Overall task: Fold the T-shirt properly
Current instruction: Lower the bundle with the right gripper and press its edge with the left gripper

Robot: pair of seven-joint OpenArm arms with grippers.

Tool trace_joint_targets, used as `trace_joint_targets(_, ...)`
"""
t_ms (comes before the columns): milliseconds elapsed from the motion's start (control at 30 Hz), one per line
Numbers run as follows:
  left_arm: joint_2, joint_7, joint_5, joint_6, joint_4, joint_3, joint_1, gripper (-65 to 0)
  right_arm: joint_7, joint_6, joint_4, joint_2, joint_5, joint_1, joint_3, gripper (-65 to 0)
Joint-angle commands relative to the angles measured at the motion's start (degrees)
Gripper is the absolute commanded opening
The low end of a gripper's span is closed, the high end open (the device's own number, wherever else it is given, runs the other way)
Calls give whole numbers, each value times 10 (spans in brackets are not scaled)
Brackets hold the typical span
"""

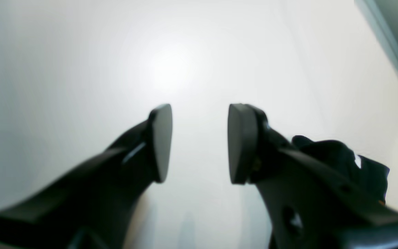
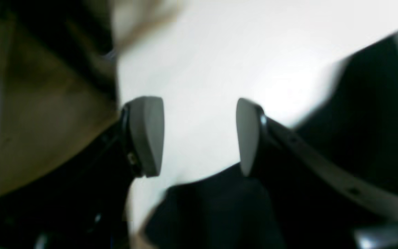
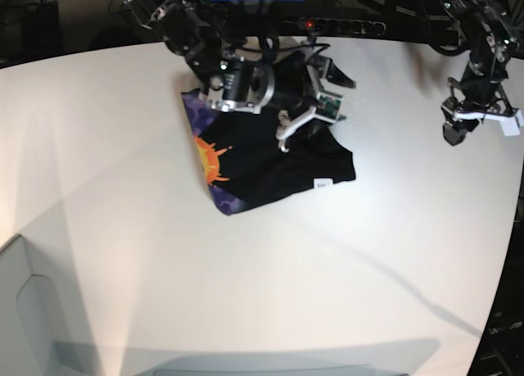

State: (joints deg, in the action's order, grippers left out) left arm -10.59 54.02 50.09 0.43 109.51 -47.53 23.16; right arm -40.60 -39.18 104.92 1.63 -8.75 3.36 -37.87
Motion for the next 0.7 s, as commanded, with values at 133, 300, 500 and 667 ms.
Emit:
trace_joint_targets(133,36,5,10,-3,11,5,1,-302,9,-8,47,13,-8,-6,109,-313)
trace_joint_targets(300,66,-1,10,-3,11,87,3,-274,9,-8,48,29,-8,-8,216,-313)
trace_joint_targets(500,76,-3,5,1,9,208,-39,-275,9,-8,47,41,-8,-7,295,-313)
trace_joint_targets(667,83,-3,2,1,-13,248,-83,-275,8,-8,47,41,-7,-1,333,-313)
